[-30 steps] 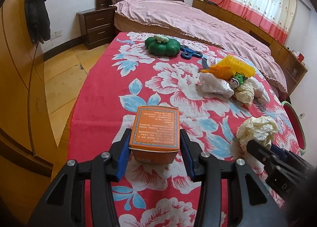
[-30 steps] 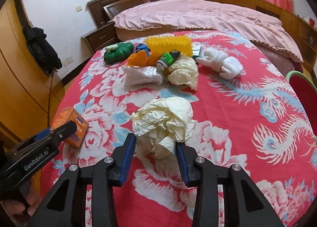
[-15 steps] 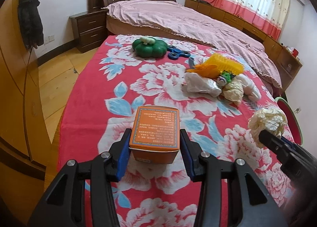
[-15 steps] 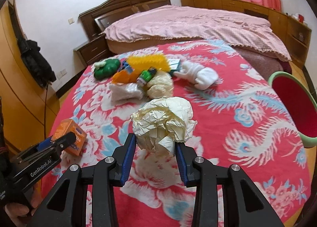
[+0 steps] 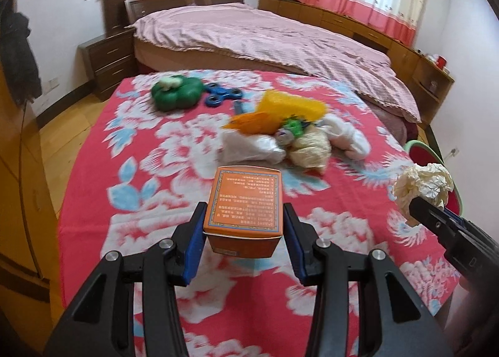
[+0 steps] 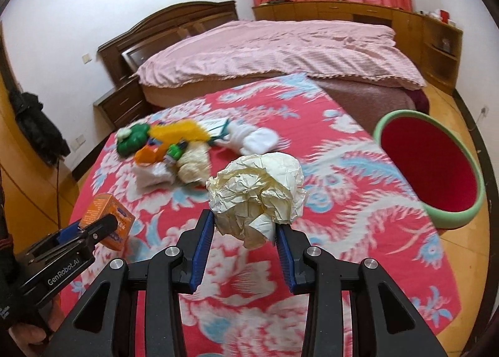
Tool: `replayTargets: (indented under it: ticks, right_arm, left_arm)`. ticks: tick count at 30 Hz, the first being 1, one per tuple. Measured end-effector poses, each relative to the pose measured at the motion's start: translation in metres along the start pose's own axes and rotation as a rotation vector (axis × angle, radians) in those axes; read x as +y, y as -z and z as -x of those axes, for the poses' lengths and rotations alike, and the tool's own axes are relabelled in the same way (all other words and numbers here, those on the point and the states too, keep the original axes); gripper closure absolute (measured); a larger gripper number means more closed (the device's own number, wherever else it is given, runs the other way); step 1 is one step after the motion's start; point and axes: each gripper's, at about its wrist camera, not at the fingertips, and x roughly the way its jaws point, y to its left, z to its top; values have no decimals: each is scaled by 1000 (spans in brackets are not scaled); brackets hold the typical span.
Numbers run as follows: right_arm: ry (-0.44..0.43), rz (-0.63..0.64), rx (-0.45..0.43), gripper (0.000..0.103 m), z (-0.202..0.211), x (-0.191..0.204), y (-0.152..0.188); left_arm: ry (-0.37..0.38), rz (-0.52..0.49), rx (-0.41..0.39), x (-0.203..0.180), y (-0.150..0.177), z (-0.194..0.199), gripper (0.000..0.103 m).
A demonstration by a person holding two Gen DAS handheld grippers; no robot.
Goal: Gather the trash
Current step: 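Carry the orange box and crumpled paper over the red bucket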
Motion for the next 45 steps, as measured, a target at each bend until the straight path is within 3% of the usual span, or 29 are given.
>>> replayTargets:
  ticks: [26, 45]
  right_arm:
    - [129, -178, -80, 63, 37, -115, -28]
    - [250, -267, -49, 63, 33, -208, -37]
  left_arm:
    - [102, -183, 41, -128, -34, -33, 56]
    - [181, -326, 69, -236, -56, -64, 56]
